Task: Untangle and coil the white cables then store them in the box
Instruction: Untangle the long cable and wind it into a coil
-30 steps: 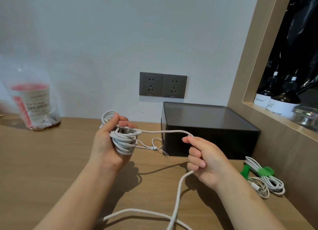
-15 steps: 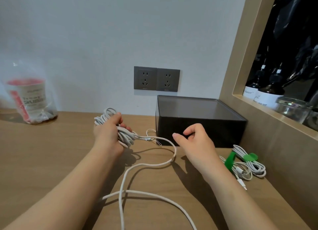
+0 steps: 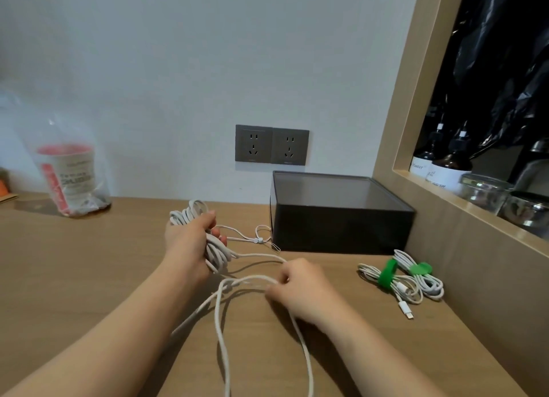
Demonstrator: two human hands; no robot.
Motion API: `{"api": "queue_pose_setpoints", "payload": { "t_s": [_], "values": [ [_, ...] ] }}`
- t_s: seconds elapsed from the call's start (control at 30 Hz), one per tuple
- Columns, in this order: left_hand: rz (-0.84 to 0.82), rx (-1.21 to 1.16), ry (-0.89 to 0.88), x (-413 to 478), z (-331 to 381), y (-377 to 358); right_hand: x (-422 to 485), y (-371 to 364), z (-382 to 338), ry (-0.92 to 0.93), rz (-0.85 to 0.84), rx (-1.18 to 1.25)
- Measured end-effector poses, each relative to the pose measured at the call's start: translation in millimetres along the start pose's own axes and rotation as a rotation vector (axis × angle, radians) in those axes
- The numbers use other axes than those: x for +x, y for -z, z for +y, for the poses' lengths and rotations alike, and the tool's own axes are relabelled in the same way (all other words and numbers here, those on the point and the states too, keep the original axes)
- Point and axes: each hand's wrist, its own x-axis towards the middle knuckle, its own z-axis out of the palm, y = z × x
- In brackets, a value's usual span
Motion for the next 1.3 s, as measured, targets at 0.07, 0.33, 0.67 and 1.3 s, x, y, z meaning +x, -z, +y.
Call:
{"api": "queue_pose_setpoints", "payload": {
  "t_s": [0.07, 0.33, 0.67, 1.3],
  "values": [
    [-0.037, -0.005, 0.007, -3, 1, 0, 2, 15, 6, -0.124, 0.110, 0.326],
    [-0.190, -0.119, 0.055, -19, 12, -13, 8, 108, 19, -0.161, 0.750, 1.261],
    [-0.141, -0.095, -0.056, -20, 7, -20, 34, 109, 23, 0.063, 0.567, 0.279],
    [-0.205, 0.223, -0.170, -24, -22, -2, -10, 26, 20, -0.046, 0.028, -0.158]
  ]
}}
